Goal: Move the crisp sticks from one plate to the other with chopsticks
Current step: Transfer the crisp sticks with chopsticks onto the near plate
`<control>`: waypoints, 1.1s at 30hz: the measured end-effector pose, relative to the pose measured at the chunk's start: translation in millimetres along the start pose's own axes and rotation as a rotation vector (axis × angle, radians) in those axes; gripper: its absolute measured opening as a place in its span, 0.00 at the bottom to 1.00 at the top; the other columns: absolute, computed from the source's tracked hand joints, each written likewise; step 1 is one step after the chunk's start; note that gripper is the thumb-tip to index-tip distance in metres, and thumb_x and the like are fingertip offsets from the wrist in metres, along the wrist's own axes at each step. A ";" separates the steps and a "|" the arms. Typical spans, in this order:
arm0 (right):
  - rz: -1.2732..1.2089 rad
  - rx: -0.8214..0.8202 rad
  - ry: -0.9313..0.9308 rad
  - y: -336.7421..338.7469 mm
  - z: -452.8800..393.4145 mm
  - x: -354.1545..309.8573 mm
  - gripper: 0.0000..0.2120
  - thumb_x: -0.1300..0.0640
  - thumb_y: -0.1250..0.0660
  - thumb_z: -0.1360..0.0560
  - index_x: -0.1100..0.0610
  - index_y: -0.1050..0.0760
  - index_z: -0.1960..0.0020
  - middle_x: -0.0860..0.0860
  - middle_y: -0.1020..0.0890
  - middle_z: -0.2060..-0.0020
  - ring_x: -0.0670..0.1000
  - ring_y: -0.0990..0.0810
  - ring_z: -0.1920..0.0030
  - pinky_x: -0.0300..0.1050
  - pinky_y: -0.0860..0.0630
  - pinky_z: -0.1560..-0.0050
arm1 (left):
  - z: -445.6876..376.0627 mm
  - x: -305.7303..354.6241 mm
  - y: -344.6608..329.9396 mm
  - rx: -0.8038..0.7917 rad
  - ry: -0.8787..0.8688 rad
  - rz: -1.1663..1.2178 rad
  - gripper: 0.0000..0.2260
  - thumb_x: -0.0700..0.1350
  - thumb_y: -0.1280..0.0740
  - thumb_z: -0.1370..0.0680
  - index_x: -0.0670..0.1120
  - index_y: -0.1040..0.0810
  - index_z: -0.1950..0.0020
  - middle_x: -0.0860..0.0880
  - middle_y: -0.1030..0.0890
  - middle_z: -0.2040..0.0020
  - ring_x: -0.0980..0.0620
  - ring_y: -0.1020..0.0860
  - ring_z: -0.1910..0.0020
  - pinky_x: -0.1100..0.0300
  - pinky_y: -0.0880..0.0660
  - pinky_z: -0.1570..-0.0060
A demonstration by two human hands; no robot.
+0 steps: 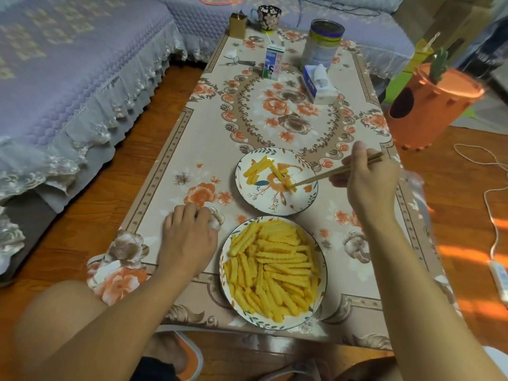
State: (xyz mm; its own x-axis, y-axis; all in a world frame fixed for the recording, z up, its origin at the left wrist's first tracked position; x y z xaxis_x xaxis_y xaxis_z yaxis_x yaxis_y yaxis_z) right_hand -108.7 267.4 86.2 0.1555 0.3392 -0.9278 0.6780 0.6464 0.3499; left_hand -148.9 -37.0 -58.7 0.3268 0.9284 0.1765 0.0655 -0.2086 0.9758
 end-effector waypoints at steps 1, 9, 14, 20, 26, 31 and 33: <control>-0.026 -0.005 -0.023 7.7 2.2 -6.1 0.20 0.49 0.41 0.14 0.59 0.22 0.58 0.59 0.15 0.66 0.57 0.14 0.68 0.60 0.15 0.58 | 0.0 -0.5 0.4 0.001 -0.001 -0.002 0.17 0.49 0.46 0.25 0.45 0.23 0.45 0.46 0.26 0.48 0.43 0.29 0.47 0.45 0.29 0.48; -0.201 -0.476 -0.160 38.3 80.6 -59.6 0.23 0.51 0.41 0.15 0.66 0.25 0.60 0.62 0.18 0.73 0.62 0.17 0.72 0.54 0.17 0.69 | 0.8 1.4 -0.2 -0.002 0.001 -0.009 0.18 0.49 0.46 0.25 0.44 0.23 0.44 0.44 0.25 0.47 0.42 0.29 0.47 0.45 0.29 0.47; -0.077 -0.640 -0.111 20.8 118.1 -42.2 0.23 0.46 0.37 0.21 0.67 0.22 0.59 0.63 0.17 0.71 0.62 0.15 0.69 0.58 0.15 0.63 | 2.0 1.7 0.7 0.001 -0.002 -0.003 0.18 0.50 0.47 0.25 0.44 0.23 0.44 0.45 0.25 0.47 0.42 0.29 0.47 0.45 0.29 0.47; -0.058 -0.701 -0.036 20.7 121.9 -45.6 0.20 0.46 0.34 0.24 0.64 0.20 0.59 0.59 0.17 0.70 0.59 0.14 0.67 0.51 0.16 0.63 | 0.2 1.3 -1.1 -0.004 -0.001 -0.002 0.17 0.49 0.46 0.26 0.46 0.24 0.45 0.46 0.25 0.46 0.43 0.30 0.46 0.46 0.29 0.47; -0.046 -0.710 0.012 22.6 121.5 -51.1 0.18 0.48 0.34 0.24 0.64 0.20 0.58 0.58 0.16 0.69 0.57 0.13 0.67 0.48 0.16 0.64 | 0.8 -0.7 -2.9 0.004 -0.006 -0.013 0.15 0.49 0.43 0.25 0.46 0.24 0.44 0.46 0.26 0.46 0.43 0.30 0.46 0.46 0.29 0.47; -0.031 -0.690 0.010 26.7 121.0 -50.4 0.17 0.48 0.32 0.25 0.64 0.20 0.58 0.59 0.16 0.69 0.57 0.14 0.68 0.50 0.16 0.66 | 0.1 -0.9 -4.0 0.003 -0.010 -0.023 0.11 0.47 0.38 0.24 0.46 0.24 0.44 0.46 0.26 0.46 0.43 0.30 0.46 0.46 0.29 0.46; -0.079 -0.649 0.005 32.0 116.3 -52.6 0.18 0.49 0.33 0.25 0.65 0.20 0.59 0.61 0.17 0.70 0.59 0.14 0.69 0.51 0.16 0.67 | 0.2 -1.0 -3.9 0.007 -0.010 -0.020 0.10 0.46 0.36 0.24 0.45 0.24 0.44 0.46 0.26 0.46 0.43 0.30 0.46 0.46 0.29 0.46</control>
State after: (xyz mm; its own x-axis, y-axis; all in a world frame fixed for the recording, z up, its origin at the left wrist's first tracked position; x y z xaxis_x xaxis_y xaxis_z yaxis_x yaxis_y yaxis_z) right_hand -11.6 190.8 131.2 0.1191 0.2760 -0.9538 0.1151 0.9503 0.2894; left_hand -149.3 -37.2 -62.7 0.3349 0.9293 0.1558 0.0782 -0.1922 0.9782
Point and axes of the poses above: each hand's wrist, its own z-axis away from the middle knuckle, its own y-axis out of the back of the hand, x = y × z, the point moved 3 cm from there along -z, towards the middle knuckle
